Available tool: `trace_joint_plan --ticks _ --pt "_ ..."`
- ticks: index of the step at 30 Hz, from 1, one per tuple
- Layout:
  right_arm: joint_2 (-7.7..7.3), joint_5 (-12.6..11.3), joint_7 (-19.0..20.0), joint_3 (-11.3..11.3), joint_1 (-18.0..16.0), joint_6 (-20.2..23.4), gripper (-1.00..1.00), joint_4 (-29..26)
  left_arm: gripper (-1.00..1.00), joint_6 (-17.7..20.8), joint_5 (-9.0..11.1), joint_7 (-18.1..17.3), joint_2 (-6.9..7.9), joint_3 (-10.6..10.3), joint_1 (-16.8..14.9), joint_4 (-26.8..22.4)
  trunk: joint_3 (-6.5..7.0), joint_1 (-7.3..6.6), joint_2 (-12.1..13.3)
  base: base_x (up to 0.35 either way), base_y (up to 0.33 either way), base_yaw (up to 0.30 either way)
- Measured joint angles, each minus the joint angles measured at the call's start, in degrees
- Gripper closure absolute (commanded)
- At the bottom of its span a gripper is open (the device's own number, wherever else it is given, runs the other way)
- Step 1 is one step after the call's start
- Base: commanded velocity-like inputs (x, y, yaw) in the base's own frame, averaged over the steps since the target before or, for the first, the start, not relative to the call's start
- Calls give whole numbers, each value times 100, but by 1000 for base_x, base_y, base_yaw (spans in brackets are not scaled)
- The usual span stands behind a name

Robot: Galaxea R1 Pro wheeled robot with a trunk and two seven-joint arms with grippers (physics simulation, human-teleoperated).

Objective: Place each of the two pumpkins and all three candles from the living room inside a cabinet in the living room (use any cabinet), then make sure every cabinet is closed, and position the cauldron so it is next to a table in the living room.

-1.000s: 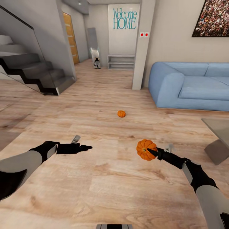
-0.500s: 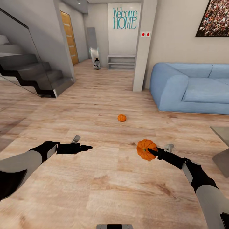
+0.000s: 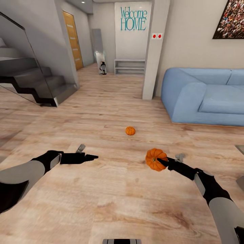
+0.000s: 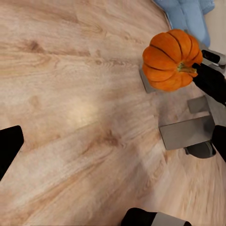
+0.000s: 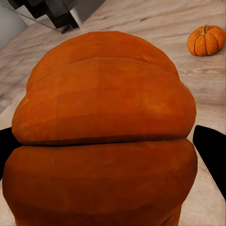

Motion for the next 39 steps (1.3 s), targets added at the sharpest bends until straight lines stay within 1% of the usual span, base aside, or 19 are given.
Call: trace_joint_plan --ticks 5,19,39 --pt "0 12 23 1 1 0 100 -4 -100 0 -2 1 -1 0 0 6 2 0 0 318 0 -46" --pt "-1 -10 33 2 0 9 100 -2 -100 0 -3 8 0 1 0 17 57 0 0 318 0 -234" --pt "0 41 -43 2 1 29 100 -1 -100 0 -2 9 -6 0 0 1 63 0 0 318 0 -12"
